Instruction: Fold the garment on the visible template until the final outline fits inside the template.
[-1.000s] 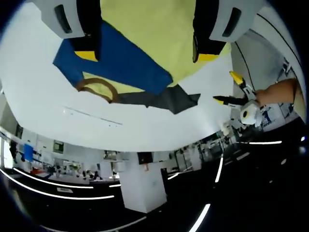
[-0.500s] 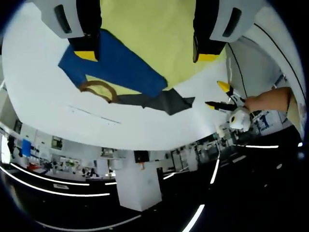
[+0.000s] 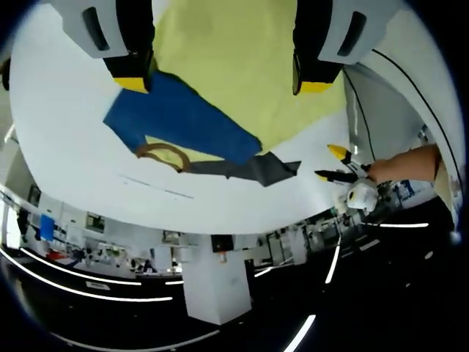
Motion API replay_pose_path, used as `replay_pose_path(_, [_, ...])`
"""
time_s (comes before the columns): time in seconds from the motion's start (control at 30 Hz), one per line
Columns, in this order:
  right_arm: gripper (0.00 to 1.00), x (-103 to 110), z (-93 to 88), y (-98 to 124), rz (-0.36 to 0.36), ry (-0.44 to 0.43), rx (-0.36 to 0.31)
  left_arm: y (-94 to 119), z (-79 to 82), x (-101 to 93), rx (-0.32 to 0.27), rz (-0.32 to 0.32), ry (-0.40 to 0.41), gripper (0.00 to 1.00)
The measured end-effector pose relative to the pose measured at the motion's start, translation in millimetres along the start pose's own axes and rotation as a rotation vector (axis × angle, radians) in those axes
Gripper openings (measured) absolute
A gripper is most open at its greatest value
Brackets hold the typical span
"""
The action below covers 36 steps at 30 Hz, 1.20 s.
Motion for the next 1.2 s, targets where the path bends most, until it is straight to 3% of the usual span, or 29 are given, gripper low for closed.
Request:
replay_pose_path(0.73, [0.76, 0.4, -30.7, 26.4, -0.031, -0.037, 0.017, -3.6, -5.9, 26.9, 0.018, 0.075, 0.035, 0.79])
replay_pose_path(1.2, [0.76, 2.2, -50.0, 33.8, -0.035, -0.058, 0.047, -13.0, 2.4, 48.0, 0.016, 0.117, 0.062, 0.65])
Point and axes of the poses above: the point that each gripper's makers call its tool centre point, and the gripper's own axes: y roughly backward along the fingers, x roughly to its left, z roughly out of its top, the point moved 1 cm from there along y, roughly backward along the fingers, and after that the axes turned 1 degree about -z, right-handed, at the moved point
